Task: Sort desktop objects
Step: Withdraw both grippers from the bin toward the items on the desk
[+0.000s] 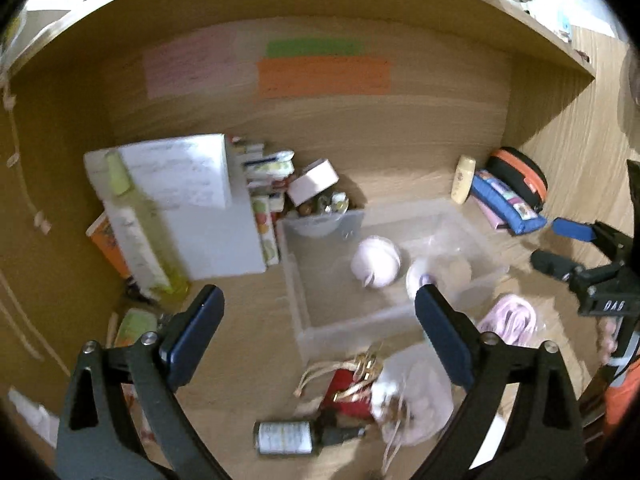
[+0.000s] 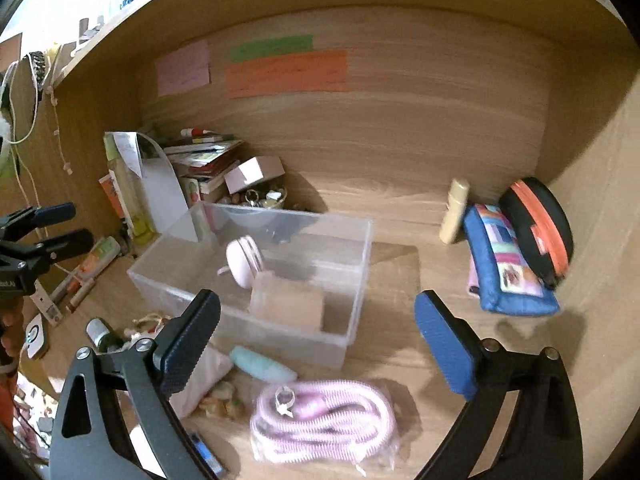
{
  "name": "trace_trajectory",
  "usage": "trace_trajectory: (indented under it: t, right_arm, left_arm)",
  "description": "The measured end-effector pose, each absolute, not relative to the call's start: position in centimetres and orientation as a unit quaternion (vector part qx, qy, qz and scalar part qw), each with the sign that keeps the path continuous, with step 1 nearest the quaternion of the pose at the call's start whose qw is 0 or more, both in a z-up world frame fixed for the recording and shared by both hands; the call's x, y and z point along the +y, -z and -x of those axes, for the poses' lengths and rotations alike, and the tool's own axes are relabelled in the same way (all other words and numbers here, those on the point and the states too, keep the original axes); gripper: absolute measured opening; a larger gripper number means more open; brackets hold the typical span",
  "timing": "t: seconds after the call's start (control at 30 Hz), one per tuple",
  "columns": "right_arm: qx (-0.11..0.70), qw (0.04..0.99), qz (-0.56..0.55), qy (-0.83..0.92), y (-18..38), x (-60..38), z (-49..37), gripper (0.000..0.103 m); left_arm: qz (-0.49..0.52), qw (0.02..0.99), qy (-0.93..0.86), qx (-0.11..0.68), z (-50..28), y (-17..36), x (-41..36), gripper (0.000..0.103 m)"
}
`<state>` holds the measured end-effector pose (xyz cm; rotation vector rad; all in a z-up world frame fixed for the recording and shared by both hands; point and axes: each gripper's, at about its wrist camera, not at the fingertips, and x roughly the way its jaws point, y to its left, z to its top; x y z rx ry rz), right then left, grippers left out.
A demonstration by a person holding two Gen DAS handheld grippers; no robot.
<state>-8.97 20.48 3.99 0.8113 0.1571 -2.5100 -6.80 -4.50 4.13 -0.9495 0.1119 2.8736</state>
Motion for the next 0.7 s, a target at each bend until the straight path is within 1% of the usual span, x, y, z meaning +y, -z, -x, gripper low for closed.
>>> trace_trajectory:
  t: [0.23, 0.33, 0.47, 0.7]
  right_arm:
    - [0.061, 0.235, -0.307, 0.92, -2.6, 22.6, 6.8, 0.098]
    - [0.061, 0.228, -0.322, 0.917, -1.4, 23.2, 6.4, 0.098]
    - [0.074, 0.219, -0.345, 0.91, 0.6, 23.6, 6.5, 0.098]
    - [0.097, 0.214, -0.38, 0.895, 3.6, 23.9, 5.7, 0.098]
  left_arm:
    - [0.34, 0.032, -0.939, 0.033, 3.9, -1.0, -6.6, 0.097]
    - [0.362, 0.029, -0.931, 0.024, 3.2, 0.5, -7.6, 0.097]
    - [0.375, 0.015, -0.926, 0.035, 2.4, 2.0, -8.8, 0.097]
    - [0.41, 0.037, -0.911, -0.004, 2.2, 5.2, -10.1, 0.097]
